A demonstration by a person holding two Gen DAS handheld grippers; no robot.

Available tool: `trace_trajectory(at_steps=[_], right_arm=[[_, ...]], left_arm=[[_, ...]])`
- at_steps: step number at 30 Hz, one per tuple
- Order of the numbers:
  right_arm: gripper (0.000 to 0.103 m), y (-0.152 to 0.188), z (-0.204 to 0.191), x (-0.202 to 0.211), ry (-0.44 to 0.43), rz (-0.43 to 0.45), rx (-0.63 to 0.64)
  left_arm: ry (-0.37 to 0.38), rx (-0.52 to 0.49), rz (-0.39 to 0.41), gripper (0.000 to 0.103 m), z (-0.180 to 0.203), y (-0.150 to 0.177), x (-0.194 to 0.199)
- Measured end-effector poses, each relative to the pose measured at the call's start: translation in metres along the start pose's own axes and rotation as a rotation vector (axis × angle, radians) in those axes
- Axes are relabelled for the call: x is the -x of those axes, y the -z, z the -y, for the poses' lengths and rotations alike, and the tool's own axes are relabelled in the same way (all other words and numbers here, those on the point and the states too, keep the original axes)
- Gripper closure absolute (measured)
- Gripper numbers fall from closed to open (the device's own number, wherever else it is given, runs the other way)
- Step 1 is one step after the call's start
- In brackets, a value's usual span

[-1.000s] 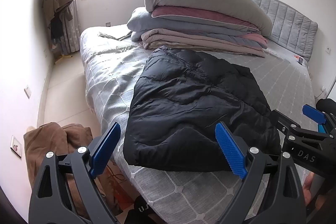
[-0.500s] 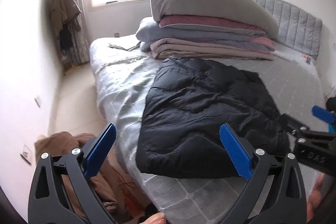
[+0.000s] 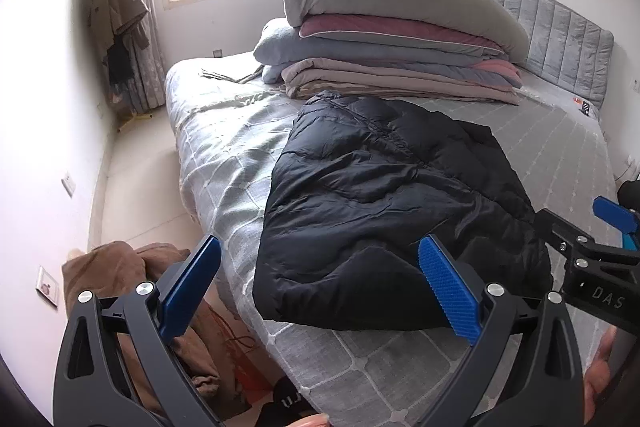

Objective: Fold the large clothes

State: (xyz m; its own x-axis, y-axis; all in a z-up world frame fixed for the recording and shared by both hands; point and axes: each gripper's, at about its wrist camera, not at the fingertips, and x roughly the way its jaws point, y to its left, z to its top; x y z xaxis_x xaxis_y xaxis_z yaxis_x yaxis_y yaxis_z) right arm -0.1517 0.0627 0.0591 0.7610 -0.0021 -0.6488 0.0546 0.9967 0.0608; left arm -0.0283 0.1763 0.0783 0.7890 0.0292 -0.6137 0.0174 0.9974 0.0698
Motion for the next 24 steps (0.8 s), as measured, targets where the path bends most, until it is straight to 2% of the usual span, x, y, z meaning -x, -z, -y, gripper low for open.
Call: trace_trajectory(at_steps=[24], right_arm=[[0.007,0.001,-0.001,0.002,-0.009,-0.004,-0.007]], left_arm=[[0.002,-0.019,0.052,0.007,0.009,-0.001,0.012]])
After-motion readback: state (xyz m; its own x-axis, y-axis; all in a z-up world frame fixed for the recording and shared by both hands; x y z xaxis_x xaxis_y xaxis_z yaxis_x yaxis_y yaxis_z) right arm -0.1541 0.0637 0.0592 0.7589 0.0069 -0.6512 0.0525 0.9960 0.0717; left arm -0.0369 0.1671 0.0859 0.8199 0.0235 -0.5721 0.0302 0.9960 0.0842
